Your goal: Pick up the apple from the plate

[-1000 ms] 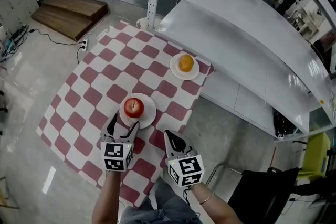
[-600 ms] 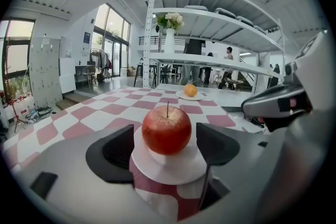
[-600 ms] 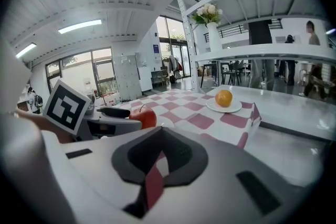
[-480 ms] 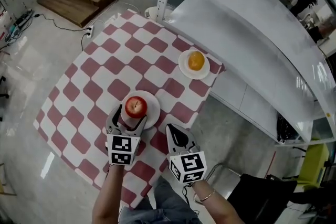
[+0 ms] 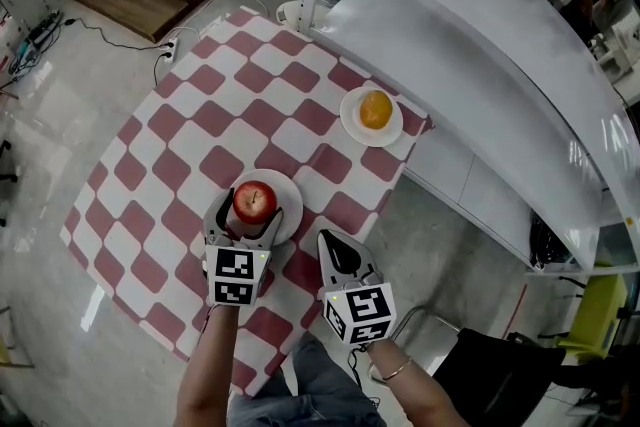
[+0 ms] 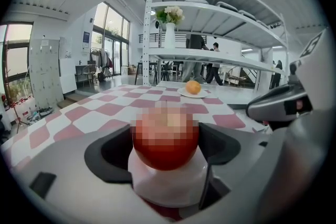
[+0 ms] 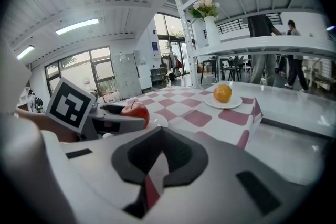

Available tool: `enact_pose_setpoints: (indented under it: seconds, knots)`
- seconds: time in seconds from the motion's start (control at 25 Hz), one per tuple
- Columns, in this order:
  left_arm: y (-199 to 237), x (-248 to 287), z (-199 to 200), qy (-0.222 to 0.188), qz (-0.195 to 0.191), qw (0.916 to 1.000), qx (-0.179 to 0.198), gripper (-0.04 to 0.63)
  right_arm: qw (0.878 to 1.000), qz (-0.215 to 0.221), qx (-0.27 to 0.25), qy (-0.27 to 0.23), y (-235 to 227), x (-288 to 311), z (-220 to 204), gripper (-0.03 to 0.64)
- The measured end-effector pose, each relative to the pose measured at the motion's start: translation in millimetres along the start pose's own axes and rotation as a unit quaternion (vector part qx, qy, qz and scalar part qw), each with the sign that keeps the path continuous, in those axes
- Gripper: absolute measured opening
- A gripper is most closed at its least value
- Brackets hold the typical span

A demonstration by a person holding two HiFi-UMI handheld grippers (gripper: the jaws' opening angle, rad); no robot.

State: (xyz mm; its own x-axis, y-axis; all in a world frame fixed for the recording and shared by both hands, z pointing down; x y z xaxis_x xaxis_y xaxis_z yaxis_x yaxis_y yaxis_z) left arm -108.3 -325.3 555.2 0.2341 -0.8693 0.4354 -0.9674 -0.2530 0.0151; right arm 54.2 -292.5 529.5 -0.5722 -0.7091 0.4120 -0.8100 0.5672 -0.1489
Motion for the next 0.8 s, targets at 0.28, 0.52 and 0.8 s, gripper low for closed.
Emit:
enact_pose_setpoints:
  seconds: [0.28,0.52,0.8]
  knots:
    - [1.0,6.8,3.3,0.001,0.003,1.0,0.005,0.373,1.0,0.002,0.004,0.01,-2.0,1.5,-4.5,0.009]
    - [2.4,9.1,6.9,-0.001,0.004,1.0,0.005,0.373,1.0,0.0,0.004,0.012,-4.7,2.1,-2.4,0.009]
    - [5.9,0.9,24.9,-0.023,0.007,0.9997,0.004,0.373,1.0,-0.008,0.003,0.005,-4.5,-1.1,5.2,0.009]
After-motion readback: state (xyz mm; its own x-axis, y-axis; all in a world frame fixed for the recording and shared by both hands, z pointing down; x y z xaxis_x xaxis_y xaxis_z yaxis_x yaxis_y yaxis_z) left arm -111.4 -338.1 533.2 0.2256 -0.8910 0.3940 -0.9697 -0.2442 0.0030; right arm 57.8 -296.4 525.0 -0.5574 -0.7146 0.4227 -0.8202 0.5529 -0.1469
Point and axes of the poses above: the fingertips, and each gripper's own axes: x forward along the fingers, y to its left, z out of its top, the point moved 5 cm from there along -x, backward along the fingers, and after that the axes turned 3 degrees about -y, right-handed, at the moved point
